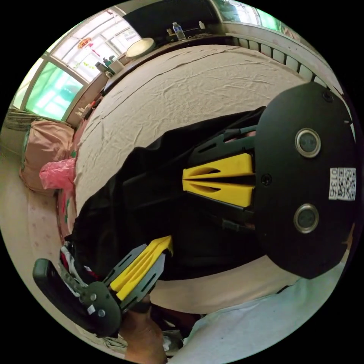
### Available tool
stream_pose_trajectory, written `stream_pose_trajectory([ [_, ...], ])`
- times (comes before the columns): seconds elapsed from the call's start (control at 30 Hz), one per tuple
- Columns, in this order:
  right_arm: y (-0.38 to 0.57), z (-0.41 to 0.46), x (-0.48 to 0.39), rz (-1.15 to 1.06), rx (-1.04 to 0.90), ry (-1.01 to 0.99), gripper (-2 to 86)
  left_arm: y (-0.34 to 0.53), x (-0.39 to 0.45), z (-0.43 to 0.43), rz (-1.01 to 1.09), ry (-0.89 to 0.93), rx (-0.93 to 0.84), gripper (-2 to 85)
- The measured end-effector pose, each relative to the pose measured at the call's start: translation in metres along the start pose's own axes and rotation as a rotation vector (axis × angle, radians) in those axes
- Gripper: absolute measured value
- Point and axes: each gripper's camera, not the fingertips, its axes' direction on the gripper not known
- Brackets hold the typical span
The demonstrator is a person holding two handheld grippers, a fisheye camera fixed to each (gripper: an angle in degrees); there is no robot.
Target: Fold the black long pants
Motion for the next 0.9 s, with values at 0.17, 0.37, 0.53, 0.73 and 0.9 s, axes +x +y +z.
stream_pose_trajectory([
  [0.17, -0.039, -0.023, 0.028, -0.044, 0.176, -0.123, 6.8, 0.086, -0.090, -0.109, -0.446, -0.198, 0.324, 12.6],
  [0.37, -0.154, 0.012, 0.023, -0.202, 0.183, -0.368, 9.5, 0.140, -0.178, -0.137, -0.740, -0.253, 0.345, 19.5],
  [0.53, -0.247, 0.060, -0.003, -0.308, 0.071, -0.501, 11.6, 0.146, -0.228, -0.131, -0.797, -0.139, 0.333, 19.5],
  [0.73, -0.308, 0.124, -0.017, -0.316, -0.143, -0.643, 13.1, 0.160, -0.270, -0.129, -0.803, -0.012, 0.357, 14.4],
  [0.9, -0.327, 0.148, -0.020, -0.359, -0.271, -0.627, 13.1, 0.169, -0.274, -0.132, -0.785, 0.000, 0.384, 9.5],
])
